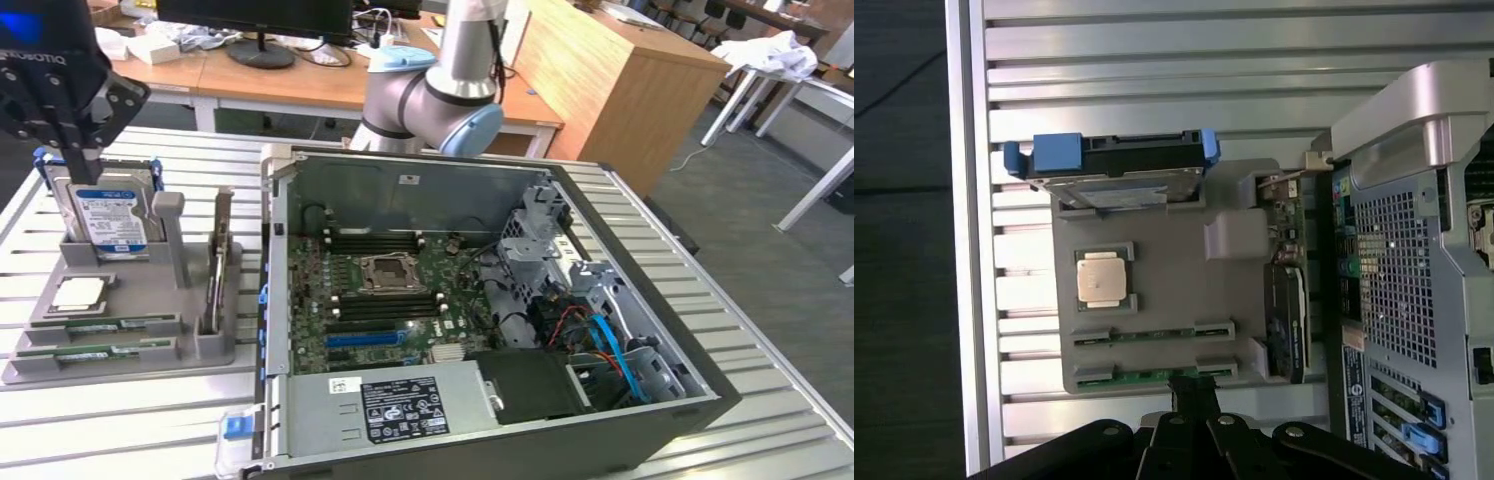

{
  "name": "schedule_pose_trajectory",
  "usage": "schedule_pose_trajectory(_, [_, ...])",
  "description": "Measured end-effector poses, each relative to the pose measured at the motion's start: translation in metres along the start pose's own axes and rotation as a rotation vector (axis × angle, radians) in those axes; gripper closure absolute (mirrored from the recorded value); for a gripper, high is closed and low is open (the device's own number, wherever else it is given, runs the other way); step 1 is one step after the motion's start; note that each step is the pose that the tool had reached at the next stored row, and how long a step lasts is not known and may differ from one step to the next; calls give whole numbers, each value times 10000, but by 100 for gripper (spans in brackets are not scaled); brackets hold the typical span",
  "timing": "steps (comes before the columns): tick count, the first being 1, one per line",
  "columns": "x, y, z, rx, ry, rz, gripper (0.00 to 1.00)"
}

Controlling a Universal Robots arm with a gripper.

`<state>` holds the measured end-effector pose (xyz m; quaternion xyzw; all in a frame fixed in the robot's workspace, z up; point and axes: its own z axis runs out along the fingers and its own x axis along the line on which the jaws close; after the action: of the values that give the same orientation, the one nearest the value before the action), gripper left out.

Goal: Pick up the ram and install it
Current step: 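Reach for the ram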

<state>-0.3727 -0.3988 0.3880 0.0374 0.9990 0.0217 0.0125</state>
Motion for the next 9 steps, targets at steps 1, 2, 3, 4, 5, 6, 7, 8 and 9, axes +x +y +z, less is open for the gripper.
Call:
schedule_pose_trajectory(1, [20, -1, 1, 0, 0, 0, 90])
schedule_pose_trajectory(2, [39, -3, 1, 0, 0, 0, 90])
schedule_pose_trajectory(3, [57, -4, 1, -1, 0, 0, 90])
schedule_pose_trajectory(4, [76, -6, 2, 0, 0, 0, 90])
schedule_pose_trajectory(5, [93, -7, 2, -1, -1, 0, 90])
schedule_pose_trajectory(6, [99, -7, 2, -1, -1, 1, 90])
schedule_pose_trajectory(7, [98, -8, 2, 0, 0, 1, 90])
schedule_pose_trajectory(8, [98, -8, 2, 0, -1, 0, 90])
schedule_pose_trajectory(9, [98, -8, 2, -1, -1, 0, 90])
